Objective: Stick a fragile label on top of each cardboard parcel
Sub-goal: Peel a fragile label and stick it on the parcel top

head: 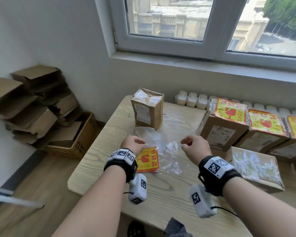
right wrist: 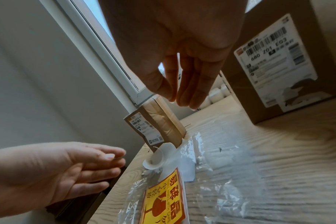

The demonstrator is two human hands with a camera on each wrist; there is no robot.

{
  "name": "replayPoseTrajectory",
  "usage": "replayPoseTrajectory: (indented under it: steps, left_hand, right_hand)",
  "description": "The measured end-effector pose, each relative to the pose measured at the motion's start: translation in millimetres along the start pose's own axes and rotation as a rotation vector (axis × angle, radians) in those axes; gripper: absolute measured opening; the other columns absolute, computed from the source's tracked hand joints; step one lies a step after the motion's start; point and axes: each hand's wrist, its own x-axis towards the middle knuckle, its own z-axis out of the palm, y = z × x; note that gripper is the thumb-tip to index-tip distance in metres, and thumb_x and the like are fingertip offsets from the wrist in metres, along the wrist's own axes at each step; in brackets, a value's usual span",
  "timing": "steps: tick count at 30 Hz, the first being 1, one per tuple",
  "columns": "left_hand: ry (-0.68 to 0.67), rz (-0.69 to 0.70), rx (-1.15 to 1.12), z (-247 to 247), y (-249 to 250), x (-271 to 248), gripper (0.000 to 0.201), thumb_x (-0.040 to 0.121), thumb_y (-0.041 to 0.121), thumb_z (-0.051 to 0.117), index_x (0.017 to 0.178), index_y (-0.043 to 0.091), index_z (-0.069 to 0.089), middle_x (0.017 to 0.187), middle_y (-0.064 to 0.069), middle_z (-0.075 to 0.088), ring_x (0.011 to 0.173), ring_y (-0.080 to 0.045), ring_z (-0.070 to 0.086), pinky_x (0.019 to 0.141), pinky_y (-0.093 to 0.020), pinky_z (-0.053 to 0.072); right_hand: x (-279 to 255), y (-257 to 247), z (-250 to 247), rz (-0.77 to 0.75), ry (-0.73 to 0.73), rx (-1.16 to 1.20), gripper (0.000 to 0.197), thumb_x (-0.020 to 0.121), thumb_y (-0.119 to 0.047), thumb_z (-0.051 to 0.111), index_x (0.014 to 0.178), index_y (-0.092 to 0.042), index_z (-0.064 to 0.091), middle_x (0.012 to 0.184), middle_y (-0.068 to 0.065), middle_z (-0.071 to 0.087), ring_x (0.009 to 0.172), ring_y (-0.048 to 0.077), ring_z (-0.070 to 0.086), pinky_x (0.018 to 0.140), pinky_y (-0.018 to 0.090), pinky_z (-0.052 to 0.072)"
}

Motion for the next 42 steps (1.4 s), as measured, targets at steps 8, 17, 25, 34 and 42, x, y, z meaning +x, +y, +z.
replayPoseTrajectory:
  steps: [8, 17, 25, 34, 42]
  left_hand:
    - [0.072, -0.216, 0.033, -21.9, -56.3, 49.3, 0.037, 0.084, 0.014, 0.064, 0.121, 0.017, 0.062, 0.127, -0.008, 0.062, 0.115, -0.027, 0.058, 0.097, -0.032, 0.047]
    - [-0.114, -0.337, 0.008, -5.0, -86.3, 75.9, 0.073, 0.073, 0.016, 0.079, 0.136, 0.016, 0.041, 0.135, -0.005, 0.052, 0.119, -0.025, 0.055, 0.095, -0.031, 0.043]
    - [-0.306, -0.27, 0.086, 1.6, -82.3, 86.6, 0.056, 0.062, 0.026, 0.088, 0.106, 0.017, 0.056, 0.094, -0.001, 0.063, 0.089, -0.021, 0.063, 0.079, -0.029, 0.051]
    - [-0.39, -0.246, 0.089, 0.9, -79.2, 91.1, 0.039, 0.057, 0.015, 0.087, 0.091, 0.011, 0.067, 0.087, -0.007, 0.074, 0.083, -0.024, 0.071, 0.079, -0.038, 0.059]
    - [-0.359, -0.22, 0.157, 6.1, -77.4, 92.1, 0.016, 0.069, 0.009, 0.077, 0.083, 0.012, 0.069, 0.086, -0.004, 0.071, 0.085, -0.021, 0.068, 0.074, -0.028, 0.054]
  right_hand:
    - [33.7, 15.2, 48.8, 0.283, -0.038, 0.153, 0.025, 0.085, -0.004, 0.046, 0.091, -0.019, 0.066, 0.095, 0.006, 0.07, 0.096, 0.027, 0.066, 0.091, 0.041, 0.052]
    - [55.0, 26.2, 92.5, 0.71, -0.065, 0.709, 0.031, 0.092, 0.018, 0.024, 0.088, 0.005, 0.052, 0.104, 0.028, 0.054, 0.1, 0.049, 0.06, 0.051, 0.036, 0.058]
    - [45.2, 24.0, 120.6, 0.631, -0.347, 0.318, 0.018, 0.081, -0.003, 0.072, 0.097, -0.001, 0.064, 0.076, 0.011, 0.065, 0.066, 0.022, 0.062, 0.077, 0.039, 0.057]
    - [40.9, 9.3, 127.9, 0.625, -0.347, 0.154, 0.029, 0.075, -0.022, 0.08, 0.083, 0.002, 0.067, 0.078, 0.011, 0.073, 0.07, 0.02, 0.07, 0.06, 0.025, 0.057]
    - [42.4, 16.9, 120.8, 0.537, -0.297, 0.019, 0.026, 0.087, -0.028, 0.067, 0.074, -0.006, 0.062, 0.082, 0.009, 0.072, 0.072, 0.023, 0.065, 0.067, 0.03, 0.05]
